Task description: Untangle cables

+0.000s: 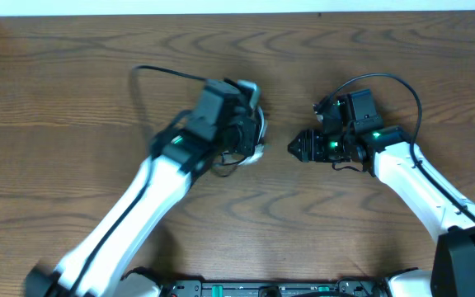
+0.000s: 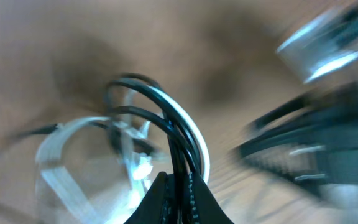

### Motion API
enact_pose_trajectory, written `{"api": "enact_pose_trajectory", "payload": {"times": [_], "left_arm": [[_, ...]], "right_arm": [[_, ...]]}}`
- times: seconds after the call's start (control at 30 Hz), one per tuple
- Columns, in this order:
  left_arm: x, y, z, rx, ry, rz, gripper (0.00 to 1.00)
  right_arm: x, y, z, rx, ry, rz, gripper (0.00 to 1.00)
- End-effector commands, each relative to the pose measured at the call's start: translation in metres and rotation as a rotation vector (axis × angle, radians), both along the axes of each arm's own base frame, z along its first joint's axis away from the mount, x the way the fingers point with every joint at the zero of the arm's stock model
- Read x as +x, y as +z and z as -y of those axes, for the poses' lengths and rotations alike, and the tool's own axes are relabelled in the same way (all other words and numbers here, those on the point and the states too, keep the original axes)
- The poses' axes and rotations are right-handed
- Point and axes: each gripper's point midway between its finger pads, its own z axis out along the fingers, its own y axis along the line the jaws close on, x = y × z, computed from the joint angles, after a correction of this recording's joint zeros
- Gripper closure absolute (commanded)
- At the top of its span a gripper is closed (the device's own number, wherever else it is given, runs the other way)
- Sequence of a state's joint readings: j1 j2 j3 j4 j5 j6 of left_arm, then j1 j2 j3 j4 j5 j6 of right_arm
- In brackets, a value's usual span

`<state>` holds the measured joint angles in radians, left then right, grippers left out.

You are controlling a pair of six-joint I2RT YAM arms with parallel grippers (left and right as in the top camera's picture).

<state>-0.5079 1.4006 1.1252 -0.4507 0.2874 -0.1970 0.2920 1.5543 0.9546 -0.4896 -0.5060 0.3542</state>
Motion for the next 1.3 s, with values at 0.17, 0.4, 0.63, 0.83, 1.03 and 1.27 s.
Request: {"api": "enact_pose_trajectory", "payload": {"times": [0.17, 0.4, 0.63, 0.83, 1.03, 1.27], "left_arm": [[-0.029, 0.096, -0.006, -0.253, 0.077, 0.101, 0.93], [-0.026, 0.101, -0.005, -0.335, 0.156, 0.04, 0.93], [-0.018, 0.106, 0.0, -0.39, 0.188, 0.033, 0.93], [-0.014, 0.114, 0.002, -0.416, 0.185, 0.062, 0.93], [-0.011, 0.119, 0.003, -0.419, 0.176, 0.093, 0.92], [-0.003, 0.058, 0.008, -0.246, 0.133, -0.004, 0.92]], "right_arm": [[0.007, 0.111, -0.015, 0.256, 0.143, 0.262, 0.31], [0.0, 0.155, -0.006, 0.416, 0.195, 0.345, 0.31], [-0.004, 0.157, -0.012, 0.447, 0.225, 0.339, 0.34], [0.003, 0.113, -0.004, 0.327, 0.04, 0.141, 0.4], [0.008, 0.079, -0.01, 0.301, 0.025, 0.034, 0.43], [0.027, 0.048, 0.002, 0.212, -0.066, 0.008, 0.41]]}}
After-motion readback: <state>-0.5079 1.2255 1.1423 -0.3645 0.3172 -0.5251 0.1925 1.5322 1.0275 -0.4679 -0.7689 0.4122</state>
